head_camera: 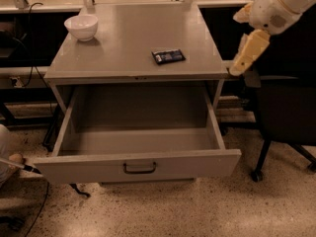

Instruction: Place rxbar blueberry into top drawer

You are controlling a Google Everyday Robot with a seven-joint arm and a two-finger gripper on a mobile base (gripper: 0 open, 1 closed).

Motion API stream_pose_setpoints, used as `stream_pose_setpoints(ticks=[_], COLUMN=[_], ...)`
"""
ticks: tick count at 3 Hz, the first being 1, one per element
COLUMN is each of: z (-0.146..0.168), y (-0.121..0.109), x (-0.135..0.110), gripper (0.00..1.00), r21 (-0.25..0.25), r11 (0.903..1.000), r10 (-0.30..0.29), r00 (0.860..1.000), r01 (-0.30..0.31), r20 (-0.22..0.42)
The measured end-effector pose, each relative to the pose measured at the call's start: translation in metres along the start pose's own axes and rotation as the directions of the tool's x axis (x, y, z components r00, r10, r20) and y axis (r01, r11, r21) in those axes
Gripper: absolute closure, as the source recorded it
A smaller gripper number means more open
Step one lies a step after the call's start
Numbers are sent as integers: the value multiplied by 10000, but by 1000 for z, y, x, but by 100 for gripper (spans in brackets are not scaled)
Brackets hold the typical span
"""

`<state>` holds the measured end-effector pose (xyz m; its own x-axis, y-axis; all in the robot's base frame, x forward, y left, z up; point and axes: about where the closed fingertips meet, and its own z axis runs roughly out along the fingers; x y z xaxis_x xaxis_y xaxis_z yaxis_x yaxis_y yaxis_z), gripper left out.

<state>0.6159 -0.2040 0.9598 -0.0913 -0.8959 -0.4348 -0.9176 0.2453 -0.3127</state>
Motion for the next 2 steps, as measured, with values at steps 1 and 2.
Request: stream_pose_setpoints(ticks=[1,2], z=[35,69], y=[-49,-81], x=[-17,-29], gripper=[0,0], r21=[217,210], r11=[9994,9954], r10=[247,881], r00=[9957,9814], r01=[-267,-930], r20=[897,1703])
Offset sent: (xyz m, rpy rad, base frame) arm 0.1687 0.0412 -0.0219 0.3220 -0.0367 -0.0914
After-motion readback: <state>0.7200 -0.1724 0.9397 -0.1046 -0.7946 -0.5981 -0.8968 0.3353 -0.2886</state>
